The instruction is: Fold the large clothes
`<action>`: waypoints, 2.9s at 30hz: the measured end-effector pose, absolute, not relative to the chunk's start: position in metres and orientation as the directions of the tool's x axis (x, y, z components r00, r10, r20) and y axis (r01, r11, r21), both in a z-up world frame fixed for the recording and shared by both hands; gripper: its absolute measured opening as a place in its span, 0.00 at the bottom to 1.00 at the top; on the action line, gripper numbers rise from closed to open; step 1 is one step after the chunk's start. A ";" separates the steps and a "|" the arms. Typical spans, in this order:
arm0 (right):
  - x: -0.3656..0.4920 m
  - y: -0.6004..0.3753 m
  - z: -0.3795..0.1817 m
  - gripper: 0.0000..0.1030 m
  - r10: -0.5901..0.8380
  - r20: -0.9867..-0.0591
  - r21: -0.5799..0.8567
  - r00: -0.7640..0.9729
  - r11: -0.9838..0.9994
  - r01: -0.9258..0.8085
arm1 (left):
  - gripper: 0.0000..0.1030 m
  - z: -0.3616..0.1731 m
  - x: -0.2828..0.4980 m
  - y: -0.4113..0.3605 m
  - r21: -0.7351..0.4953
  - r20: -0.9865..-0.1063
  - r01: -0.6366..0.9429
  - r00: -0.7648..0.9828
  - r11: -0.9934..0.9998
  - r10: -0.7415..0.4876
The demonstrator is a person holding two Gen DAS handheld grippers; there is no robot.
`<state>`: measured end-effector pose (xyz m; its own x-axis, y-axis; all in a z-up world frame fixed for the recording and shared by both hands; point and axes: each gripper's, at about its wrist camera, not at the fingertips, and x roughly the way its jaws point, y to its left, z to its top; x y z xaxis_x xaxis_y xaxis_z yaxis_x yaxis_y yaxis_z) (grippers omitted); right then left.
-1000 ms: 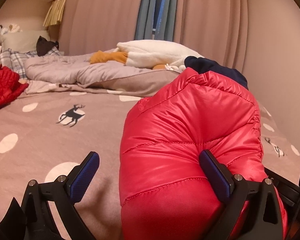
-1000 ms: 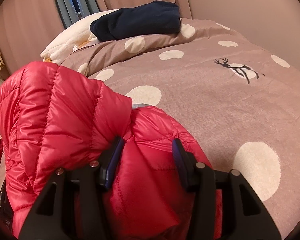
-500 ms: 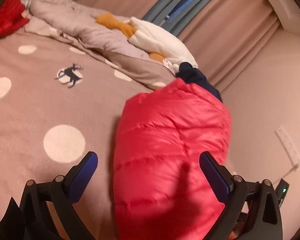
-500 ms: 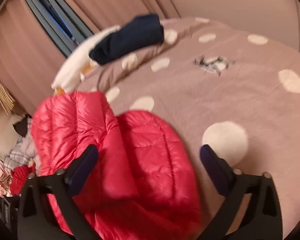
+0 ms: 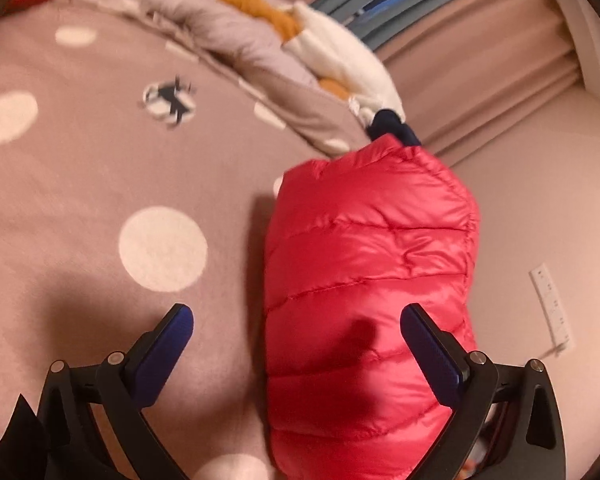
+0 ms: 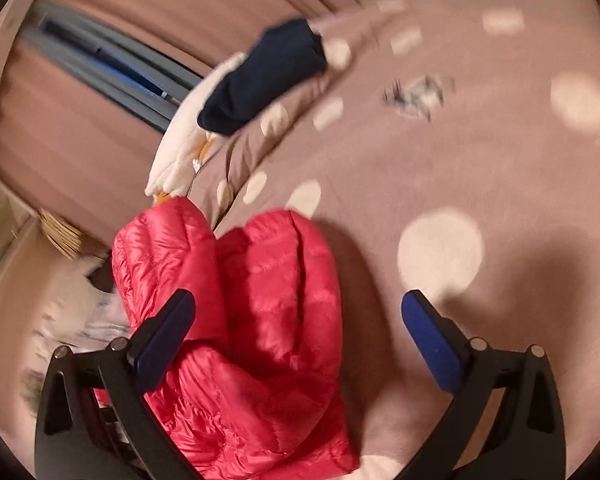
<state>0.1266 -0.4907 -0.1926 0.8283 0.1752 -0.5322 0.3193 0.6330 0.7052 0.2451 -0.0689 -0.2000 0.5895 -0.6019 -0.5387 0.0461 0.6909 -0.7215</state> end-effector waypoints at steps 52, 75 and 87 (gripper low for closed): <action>0.140 -0.357 -0.086 0.40 0.677 -0.124 0.719 0.726 0.565 -0.404 | 0.91 -0.039 0.158 -0.087 -0.620 -0.233 0.512 0.604 0.594 -0.763; 0.201 -0.308 -0.109 0.44 0.601 -0.249 0.668 0.760 0.674 -0.315 | 0.95 -0.067 0.210 -0.046 -0.495 -0.300 0.437 0.725 0.751 -0.620; 0.289 -0.315 -0.228 0.61 0.186 -0.736 0.344 0.651 0.931 0.123 | 1.00 -0.204 0.301 -0.074 -0.363 -0.692 0.117 0.630 0.924 -0.352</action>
<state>0.2893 -0.3147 -0.2277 0.6510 0.1860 -0.7360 0.1232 0.9308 0.3442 0.3006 -0.0736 -0.2037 0.6305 -0.3517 -0.6920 0.1169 0.9243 -0.3633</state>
